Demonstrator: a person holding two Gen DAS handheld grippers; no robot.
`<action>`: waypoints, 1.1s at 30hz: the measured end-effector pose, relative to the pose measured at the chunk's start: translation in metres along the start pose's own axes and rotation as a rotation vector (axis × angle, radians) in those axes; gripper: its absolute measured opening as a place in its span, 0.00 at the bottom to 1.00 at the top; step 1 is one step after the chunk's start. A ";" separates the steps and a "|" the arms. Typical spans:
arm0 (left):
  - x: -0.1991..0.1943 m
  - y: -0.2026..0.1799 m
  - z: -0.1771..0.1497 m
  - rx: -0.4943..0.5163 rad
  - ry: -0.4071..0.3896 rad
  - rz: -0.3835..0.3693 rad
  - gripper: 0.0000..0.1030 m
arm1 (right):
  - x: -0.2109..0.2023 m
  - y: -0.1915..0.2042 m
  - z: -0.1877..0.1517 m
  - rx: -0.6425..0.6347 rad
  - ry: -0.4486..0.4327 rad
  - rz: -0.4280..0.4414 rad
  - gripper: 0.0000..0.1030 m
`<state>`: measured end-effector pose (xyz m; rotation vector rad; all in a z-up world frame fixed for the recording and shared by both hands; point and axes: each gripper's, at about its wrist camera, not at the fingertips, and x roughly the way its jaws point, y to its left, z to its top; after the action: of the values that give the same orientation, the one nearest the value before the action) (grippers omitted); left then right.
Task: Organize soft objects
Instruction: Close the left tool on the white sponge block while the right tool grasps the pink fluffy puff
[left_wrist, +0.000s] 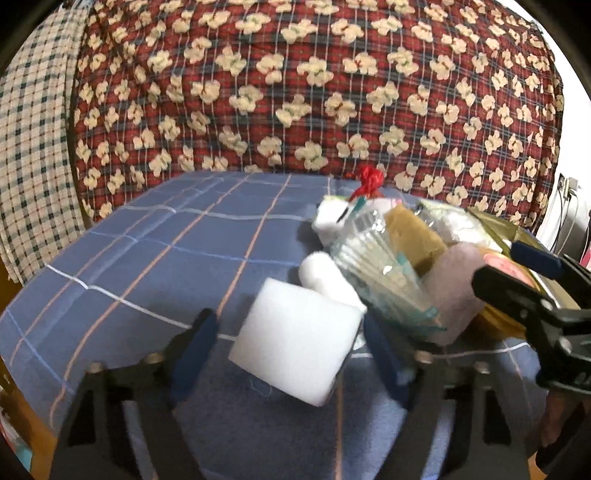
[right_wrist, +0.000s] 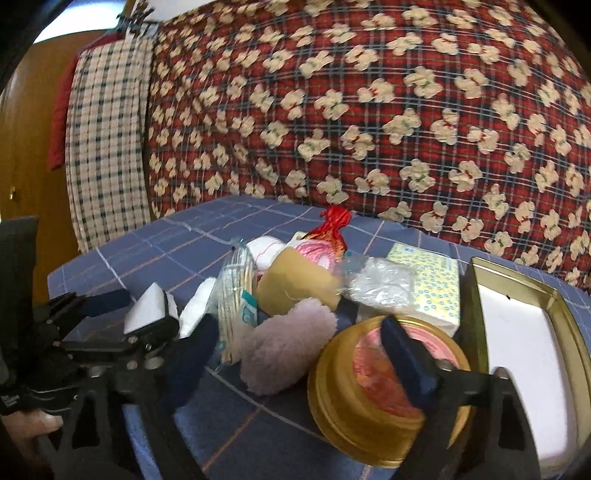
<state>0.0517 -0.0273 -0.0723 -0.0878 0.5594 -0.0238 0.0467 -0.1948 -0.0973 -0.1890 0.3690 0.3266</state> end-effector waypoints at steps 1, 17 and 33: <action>0.003 0.001 -0.001 -0.002 0.010 -0.002 0.64 | 0.004 0.003 0.000 -0.012 0.011 0.003 0.77; 0.006 0.008 -0.002 -0.035 0.003 -0.048 0.59 | 0.033 0.020 -0.007 -0.073 0.157 0.046 0.31; -0.004 0.003 0.005 -0.037 -0.058 -0.053 0.56 | 0.009 0.017 0.004 -0.036 0.019 0.088 0.20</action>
<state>0.0511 -0.0240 -0.0661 -0.1393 0.4994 -0.0621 0.0502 -0.1757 -0.0993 -0.2115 0.3912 0.4184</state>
